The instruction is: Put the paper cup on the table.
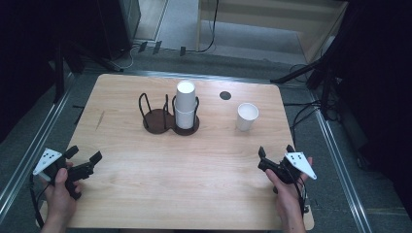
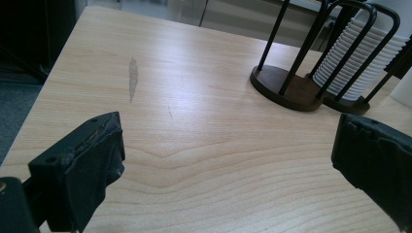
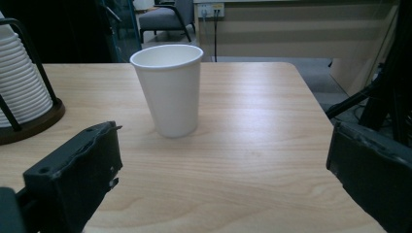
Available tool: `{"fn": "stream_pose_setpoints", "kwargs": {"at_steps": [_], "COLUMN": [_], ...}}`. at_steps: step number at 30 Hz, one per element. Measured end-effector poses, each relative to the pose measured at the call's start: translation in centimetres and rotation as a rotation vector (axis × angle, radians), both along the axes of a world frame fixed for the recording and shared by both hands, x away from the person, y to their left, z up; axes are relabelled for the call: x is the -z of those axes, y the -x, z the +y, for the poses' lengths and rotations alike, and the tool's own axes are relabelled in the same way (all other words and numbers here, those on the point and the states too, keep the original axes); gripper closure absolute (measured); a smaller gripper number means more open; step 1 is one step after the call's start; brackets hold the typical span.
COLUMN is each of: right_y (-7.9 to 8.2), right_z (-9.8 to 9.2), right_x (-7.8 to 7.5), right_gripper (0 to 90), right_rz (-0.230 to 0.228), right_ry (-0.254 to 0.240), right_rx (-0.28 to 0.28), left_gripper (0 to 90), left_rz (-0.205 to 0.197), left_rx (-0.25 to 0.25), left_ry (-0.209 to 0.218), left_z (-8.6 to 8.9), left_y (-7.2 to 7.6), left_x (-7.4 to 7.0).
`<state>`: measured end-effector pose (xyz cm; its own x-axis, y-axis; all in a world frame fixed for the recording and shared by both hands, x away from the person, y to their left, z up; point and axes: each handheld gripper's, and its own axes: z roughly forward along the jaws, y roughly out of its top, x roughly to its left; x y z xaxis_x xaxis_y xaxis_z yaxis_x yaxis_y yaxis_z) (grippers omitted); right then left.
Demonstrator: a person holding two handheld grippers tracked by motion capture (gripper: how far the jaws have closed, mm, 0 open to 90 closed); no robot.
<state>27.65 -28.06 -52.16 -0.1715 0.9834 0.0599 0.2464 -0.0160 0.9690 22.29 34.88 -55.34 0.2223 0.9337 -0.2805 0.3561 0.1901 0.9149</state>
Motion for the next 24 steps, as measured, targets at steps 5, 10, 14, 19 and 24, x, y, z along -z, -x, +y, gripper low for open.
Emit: {"fn": "stream_pose_setpoints", "kwargs": {"at_steps": [5, 10, 14, 19, 24], "right_y": [1.1, 2.2, 3.0, 4.1, 4.8], "right_z": [-1.3, -2.8, -3.7, -4.5, -5.5], "right_x": [0.4, 0.8, 1.0, 1.4, 1.4], "right_gripper": [0.0, 0.0, 0.0, 0.0, 0.0], "right_rz": [0.007, 0.017, 0.018, 0.017, 0.019], "right_ry": [0.014, 0.02, 0.025, 0.044, 0.055], "right_rx": [0.023, 0.045, 0.06, 0.04, 0.046], "left_gripper": [0.0, 0.0, 0.0, 0.0, 0.0], "left_rz": [0.0, 0.001, 0.002, 0.003, 0.003], "left_rx": [0.0, -0.001, -0.002, -0.003, -0.004], "left_ry": [-0.005, -0.006, -0.006, -0.008, -0.012], "left_z": [0.0, 0.0, -0.1, -0.1, -0.1], "left_y": [0.0, 0.0, 0.0, 0.0, 0.1], "left_x": [0.0, 0.0, 0.0, 0.0, 0.0]}}
